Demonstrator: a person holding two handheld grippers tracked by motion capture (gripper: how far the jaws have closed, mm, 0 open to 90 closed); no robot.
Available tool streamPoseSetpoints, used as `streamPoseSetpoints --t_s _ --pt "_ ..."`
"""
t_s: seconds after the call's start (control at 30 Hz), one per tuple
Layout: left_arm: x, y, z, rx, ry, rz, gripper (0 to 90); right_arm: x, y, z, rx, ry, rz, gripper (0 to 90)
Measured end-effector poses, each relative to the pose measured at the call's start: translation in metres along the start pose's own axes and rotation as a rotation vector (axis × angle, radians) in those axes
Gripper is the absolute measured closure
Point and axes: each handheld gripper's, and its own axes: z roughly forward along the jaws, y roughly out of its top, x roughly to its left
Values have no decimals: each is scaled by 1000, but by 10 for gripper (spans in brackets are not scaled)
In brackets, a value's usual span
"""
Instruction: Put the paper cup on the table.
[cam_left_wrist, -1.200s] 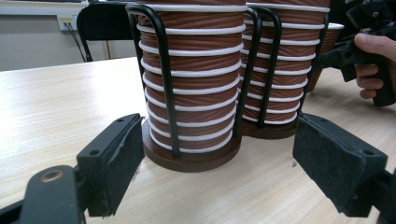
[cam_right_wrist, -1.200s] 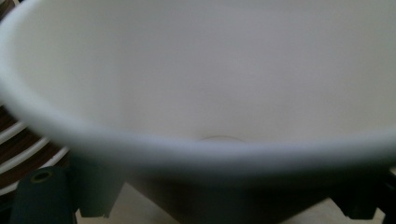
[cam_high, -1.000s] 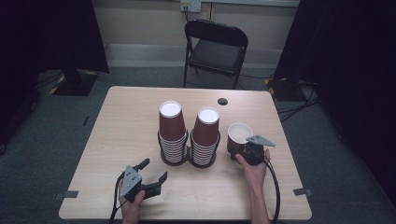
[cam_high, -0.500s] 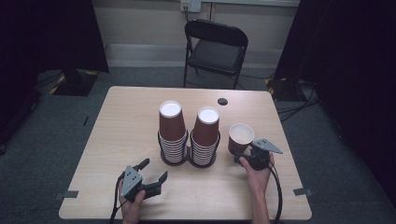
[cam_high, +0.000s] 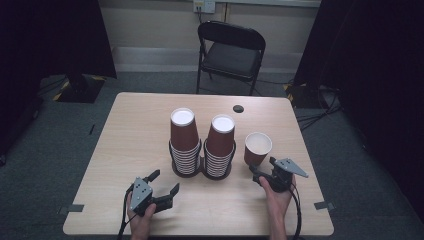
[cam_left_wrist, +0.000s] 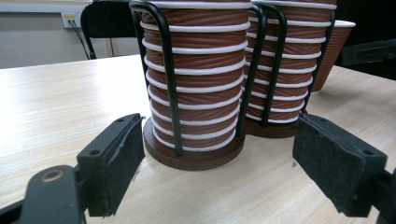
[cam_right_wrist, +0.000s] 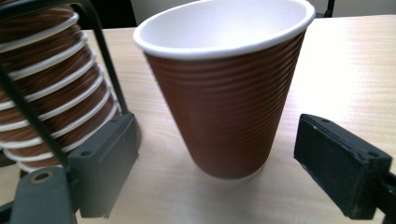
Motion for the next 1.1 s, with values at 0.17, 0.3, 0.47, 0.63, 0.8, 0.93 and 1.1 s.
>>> streamPoseSetpoints --t_s 0.17,0.3,0.47,0.63,0.8,0.93,1.1 --pt "-1 0 0 0 10 -8 156 10 -7 -14 -43 23 10 147" --pt "0 0 0 -2 14 -16 156 20 -12 -22 -83 53 10 179" --pt "0 0 1 4 25 -18 156 40 -19 -31 -100 103 -2 178" --pt "0 0 0 0 35 -26 158 63 -27 -34 -115 140 -35 178" --pt "1 -1 -2 -15 27 -36 157 80 -32 -30 -119 179 -93 160" --pt "2 -1 -2 -20 34 -48 157 84 -38 -26 -122 198 -96 154" --pt "2 -1 -2 -16 35 -49 157 87 -37 -24 -116 196 -97 130"
